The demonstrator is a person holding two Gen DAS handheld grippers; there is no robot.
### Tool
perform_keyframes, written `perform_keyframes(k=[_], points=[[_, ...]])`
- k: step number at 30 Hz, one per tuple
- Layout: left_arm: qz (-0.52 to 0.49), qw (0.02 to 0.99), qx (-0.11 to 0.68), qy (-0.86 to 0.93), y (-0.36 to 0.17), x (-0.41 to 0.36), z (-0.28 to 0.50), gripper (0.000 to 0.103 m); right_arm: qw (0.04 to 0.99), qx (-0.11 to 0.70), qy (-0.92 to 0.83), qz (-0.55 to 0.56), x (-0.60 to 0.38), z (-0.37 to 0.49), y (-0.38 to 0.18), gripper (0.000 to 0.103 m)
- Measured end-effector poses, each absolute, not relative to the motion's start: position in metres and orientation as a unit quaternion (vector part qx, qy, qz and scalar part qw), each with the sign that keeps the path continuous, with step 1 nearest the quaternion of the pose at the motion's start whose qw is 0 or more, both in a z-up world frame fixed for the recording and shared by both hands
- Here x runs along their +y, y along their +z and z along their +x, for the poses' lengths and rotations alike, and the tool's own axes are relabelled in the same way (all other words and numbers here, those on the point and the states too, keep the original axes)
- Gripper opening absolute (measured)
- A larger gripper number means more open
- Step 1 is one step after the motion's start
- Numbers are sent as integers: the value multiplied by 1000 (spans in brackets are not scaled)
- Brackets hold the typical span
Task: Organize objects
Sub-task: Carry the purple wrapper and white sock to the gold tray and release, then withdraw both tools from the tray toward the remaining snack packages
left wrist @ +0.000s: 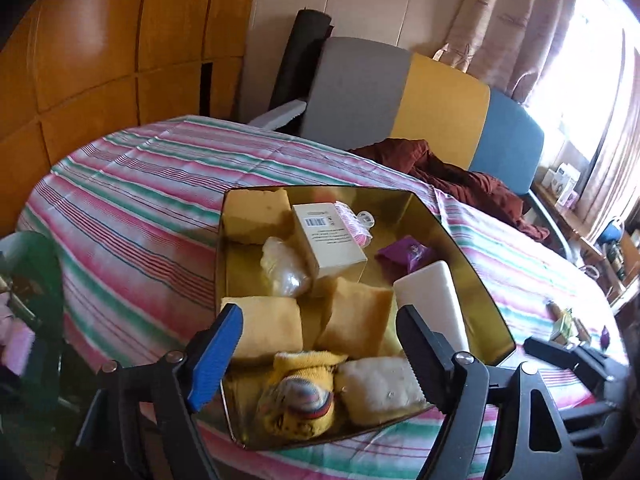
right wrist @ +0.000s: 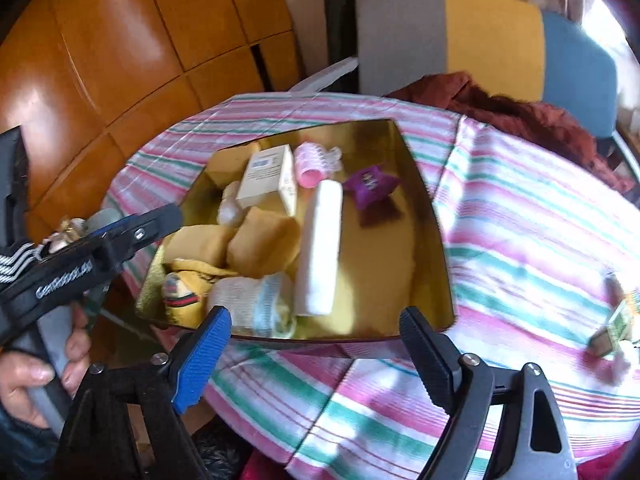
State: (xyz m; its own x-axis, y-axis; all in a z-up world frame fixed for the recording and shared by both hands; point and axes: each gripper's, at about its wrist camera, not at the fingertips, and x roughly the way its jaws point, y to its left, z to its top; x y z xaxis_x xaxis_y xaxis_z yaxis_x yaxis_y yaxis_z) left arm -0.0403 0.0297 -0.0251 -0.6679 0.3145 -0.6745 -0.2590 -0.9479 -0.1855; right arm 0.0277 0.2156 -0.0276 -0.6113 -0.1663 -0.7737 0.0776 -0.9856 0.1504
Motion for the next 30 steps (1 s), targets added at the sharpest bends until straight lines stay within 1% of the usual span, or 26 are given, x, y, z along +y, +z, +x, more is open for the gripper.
perform_keyframes(k=[6, 13, 23, 30], points=[[-369, 146, -13, 918, -29, 35, -25, 83, 38, -22, -909, 413, 215, 34, -24, 93], [-362, 140, 9, 922, -29, 42, -17, 83, 29, -28, -909, 415, 222, 37, -26, 93], [-367, 148, 18, 918, -32, 51, -11, 86, 9, -43, -909, 415, 232, 39, -28, 93], [-370, 155, 28, 915, -33, 59, -6, 86, 2, -27, -913, 407, 231, 40, -26, 93]])
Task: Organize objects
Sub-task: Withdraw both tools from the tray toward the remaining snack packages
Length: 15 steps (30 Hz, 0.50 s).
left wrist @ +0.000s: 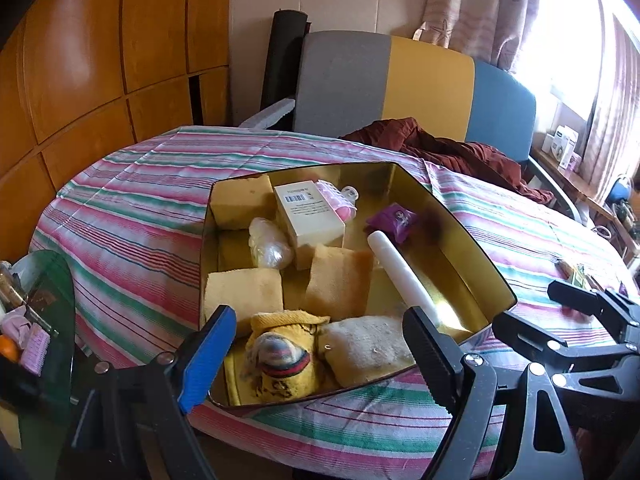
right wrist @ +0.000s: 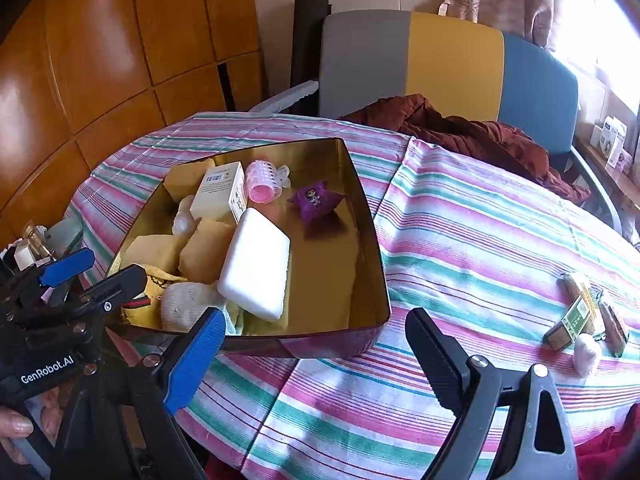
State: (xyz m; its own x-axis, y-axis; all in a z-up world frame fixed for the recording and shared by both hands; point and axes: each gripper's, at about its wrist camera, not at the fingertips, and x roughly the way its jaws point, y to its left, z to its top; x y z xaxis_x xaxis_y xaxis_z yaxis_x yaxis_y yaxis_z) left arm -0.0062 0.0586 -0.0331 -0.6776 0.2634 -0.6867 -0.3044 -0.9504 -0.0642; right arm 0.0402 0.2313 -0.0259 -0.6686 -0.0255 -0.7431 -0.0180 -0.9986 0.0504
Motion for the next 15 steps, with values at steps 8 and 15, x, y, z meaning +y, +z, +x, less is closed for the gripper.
perform_keyframes(k=[8, 15], points=[[-371, 163, 37, 914, -32, 67, -3, 86, -20, -33, -913, 407, 250, 42, -26, 93], [-371, 174, 40, 911, -31, 72, -1, 86, -56, -59, -907, 414, 294, 46, -26, 93]])
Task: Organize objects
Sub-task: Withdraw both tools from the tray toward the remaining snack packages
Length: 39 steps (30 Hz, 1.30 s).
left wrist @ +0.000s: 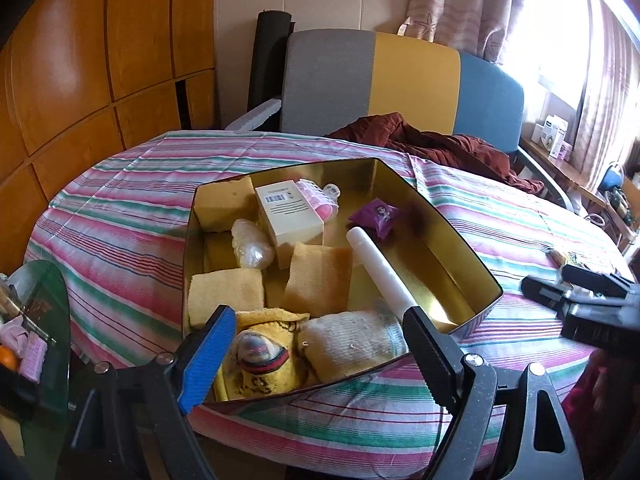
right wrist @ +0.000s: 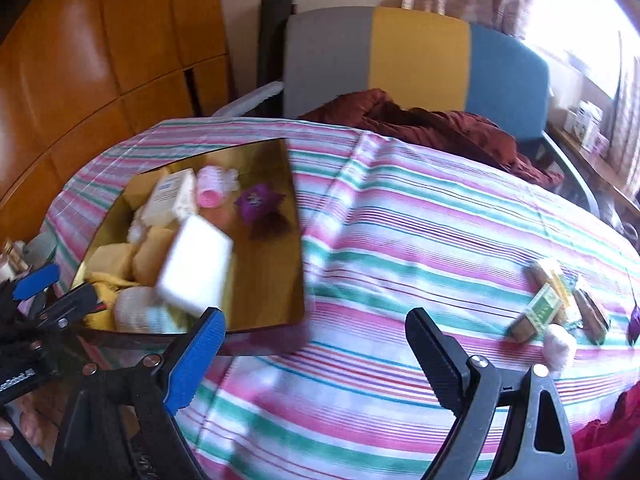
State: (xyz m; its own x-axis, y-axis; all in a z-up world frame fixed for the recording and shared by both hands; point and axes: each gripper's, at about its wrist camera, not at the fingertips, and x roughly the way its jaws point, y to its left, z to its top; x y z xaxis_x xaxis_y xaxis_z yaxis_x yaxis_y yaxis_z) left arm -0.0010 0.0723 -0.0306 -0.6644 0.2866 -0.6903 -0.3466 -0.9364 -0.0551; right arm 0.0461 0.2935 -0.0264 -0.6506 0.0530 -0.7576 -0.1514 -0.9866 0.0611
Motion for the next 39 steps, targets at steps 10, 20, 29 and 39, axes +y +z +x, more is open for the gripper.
perform_keyframes(k=[10, 20, 29, 39], points=[[-368, 213, 55, 904, -26, 96, 3, 86, 194, 110, 889, -399, 426, 65, 0, 93], [-366, 258, 88, 890, -22, 141, 5, 86, 353, 213, 834, -366, 557, 122, -13, 93], [-369, 333, 136, 857, -24, 214, 16, 86, 350, 348, 798, -345, 588, 151, -33, 93], [-395, 388, 159, 817, -39, 292, 19, 86, 298, 353, 791, -401, 582, 131, -53, 93]])
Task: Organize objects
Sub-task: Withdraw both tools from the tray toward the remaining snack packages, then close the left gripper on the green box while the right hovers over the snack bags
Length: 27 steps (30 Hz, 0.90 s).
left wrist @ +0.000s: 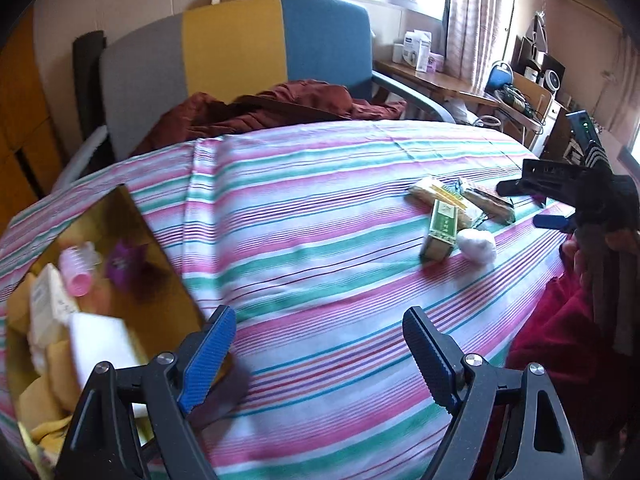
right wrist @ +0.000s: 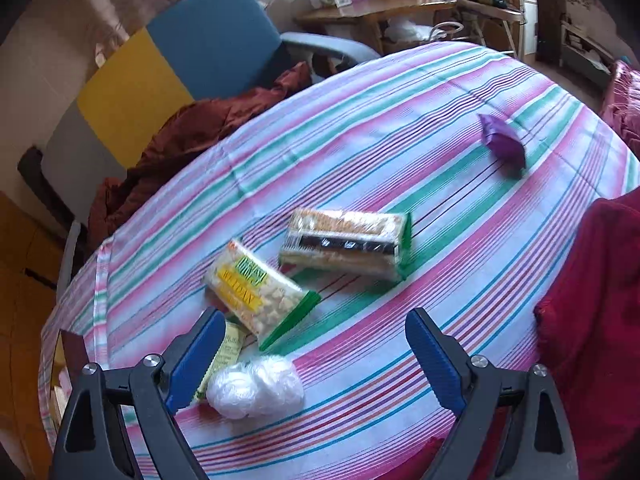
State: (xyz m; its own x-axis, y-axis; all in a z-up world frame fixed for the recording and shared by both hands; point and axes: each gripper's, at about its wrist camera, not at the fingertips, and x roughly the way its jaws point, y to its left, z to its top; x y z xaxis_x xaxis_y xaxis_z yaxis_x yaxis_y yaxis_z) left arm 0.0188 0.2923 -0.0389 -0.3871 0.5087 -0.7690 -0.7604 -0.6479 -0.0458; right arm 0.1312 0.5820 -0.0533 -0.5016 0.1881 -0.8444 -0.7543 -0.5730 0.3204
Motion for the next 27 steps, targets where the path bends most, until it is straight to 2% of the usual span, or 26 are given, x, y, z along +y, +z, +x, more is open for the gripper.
perform_keyframes(k=[8, 16, 17, 18, 22, 27], points=[[-421, 387, 163, 804, -57, 313, 10, 86, 225, 311, 794, -471, 558, 102, -70, 93], [-434, 393, 159, 795, -67, 327, 1, 86, 203, 272, 772, -538, 541, 87, -91, 90], [-435, 394, 160, 794, -67, 328, 0, 86, 199, 266, 771, -543, 538, 85, -92, 83], [-435, 394, 161, 794, -68, 330, 0, 86, 197, 261, 772, -545, 536, 83, -92, 72], [-435, 398, 162, 791, -70, 337, -1, 86, 204, 243, 794, -519, 535, 87, -78, 44], [-433, 406, 170, 787, -72, 351, -3, 86, 210, 244, 811, -489, 537, 90, -65, 43]])
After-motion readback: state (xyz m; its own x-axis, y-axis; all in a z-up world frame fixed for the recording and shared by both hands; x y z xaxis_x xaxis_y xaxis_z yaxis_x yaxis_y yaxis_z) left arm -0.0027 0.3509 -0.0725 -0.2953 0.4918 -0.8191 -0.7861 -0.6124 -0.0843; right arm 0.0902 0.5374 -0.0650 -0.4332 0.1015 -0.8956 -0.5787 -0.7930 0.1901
